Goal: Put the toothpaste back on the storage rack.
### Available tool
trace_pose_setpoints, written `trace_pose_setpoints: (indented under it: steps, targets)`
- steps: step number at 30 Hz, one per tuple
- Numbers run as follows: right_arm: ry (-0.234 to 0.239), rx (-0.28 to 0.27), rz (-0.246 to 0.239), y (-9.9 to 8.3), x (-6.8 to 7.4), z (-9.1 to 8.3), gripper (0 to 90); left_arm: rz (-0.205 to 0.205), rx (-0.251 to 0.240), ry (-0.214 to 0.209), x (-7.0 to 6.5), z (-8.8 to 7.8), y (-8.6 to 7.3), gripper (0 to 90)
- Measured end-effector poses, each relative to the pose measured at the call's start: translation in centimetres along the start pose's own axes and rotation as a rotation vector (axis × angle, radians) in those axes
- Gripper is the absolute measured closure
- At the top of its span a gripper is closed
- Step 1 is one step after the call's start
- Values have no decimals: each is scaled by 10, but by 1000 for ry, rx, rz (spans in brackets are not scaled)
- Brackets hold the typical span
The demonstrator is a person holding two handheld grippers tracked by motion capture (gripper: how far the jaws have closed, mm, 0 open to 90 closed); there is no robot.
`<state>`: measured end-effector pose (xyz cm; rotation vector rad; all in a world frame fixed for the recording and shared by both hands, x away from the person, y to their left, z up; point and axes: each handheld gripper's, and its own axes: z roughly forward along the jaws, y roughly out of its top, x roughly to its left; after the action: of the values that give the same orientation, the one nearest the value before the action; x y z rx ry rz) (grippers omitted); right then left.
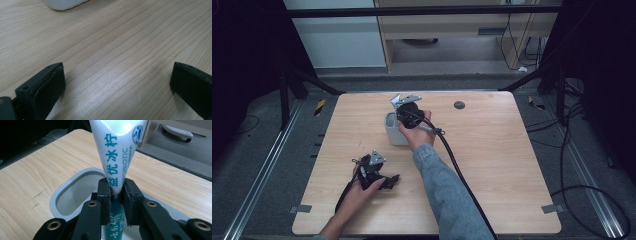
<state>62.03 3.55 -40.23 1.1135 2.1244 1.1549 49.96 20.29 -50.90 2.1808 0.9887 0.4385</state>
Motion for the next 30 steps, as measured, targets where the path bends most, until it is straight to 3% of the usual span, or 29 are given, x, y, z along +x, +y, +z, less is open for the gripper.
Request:
trace_pose_setpoints:
  steps: [16, 30]
  targets:
    - [-4, 2, 3, -3, -2, -6, 756, 0, -1, 1, 0, 0, 0, 0]
    - [0, -9, -4, -1, -5, -23, 744, 0, -1, 0, 0, 0, 0, 0]
